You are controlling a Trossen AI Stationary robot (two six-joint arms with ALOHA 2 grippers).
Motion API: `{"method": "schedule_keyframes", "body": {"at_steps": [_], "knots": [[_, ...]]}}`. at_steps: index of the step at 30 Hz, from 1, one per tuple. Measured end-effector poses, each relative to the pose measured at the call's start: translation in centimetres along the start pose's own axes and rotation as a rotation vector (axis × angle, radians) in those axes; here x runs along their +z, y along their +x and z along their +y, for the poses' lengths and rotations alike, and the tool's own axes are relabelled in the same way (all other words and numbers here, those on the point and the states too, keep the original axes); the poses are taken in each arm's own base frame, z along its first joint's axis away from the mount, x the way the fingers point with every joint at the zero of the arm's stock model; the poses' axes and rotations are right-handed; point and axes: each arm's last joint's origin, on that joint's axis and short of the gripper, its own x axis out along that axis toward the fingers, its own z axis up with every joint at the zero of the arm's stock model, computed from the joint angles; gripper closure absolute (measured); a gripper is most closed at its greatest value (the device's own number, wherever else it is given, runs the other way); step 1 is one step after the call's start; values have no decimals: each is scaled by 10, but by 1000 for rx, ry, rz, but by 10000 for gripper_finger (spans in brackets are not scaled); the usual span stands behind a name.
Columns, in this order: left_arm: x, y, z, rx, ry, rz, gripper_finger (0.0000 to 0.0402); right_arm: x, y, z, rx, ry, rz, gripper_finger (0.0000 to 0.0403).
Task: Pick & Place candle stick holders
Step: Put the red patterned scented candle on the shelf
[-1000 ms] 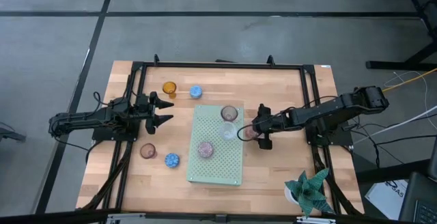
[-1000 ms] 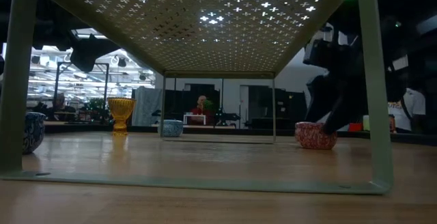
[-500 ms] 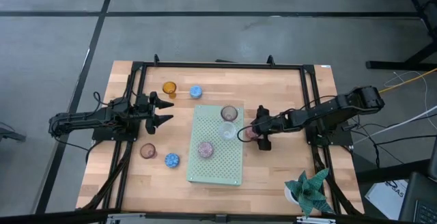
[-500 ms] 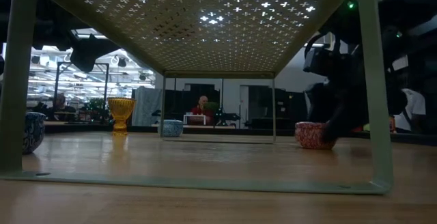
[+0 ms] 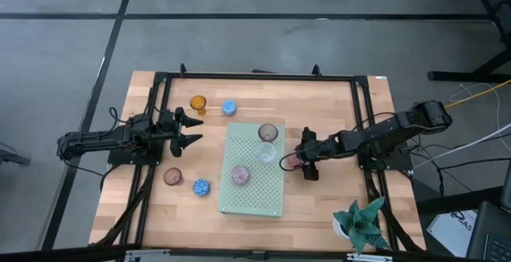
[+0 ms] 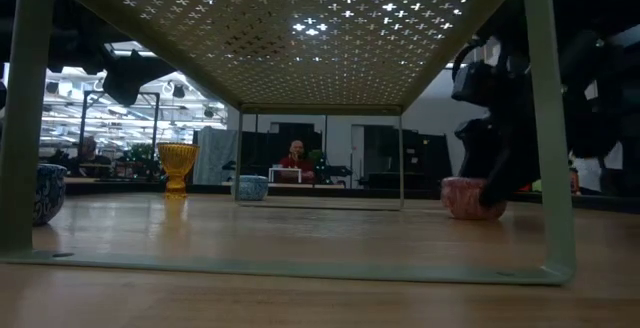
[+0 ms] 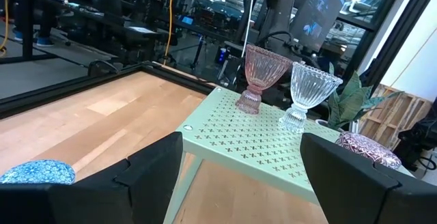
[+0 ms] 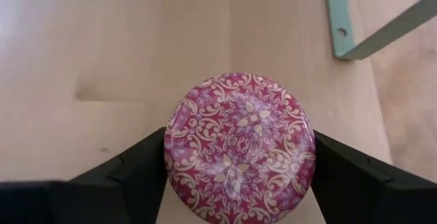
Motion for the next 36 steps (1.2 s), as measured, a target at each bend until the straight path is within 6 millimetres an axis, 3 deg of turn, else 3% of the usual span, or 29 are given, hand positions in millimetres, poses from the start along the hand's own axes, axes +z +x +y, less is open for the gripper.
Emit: {"method": "schedule_keyframes", "body": {"at_steps": [9,13,21,27,36], "knots": [[0,0,0,0,0,1,107,13,-42,15,55,128,-31,112],[0,0,0,0,0,0,107,33,-73,21,69,134,20,112],[0,0,0,0,0,1,107,91,-134,42,118,151,25,112],[0,0,0,0,0,1,107,133,-137,71,158,119,-7,112],[0,0,0,0,0,0,107,171,-116,119,147,69,-38,112]]}}
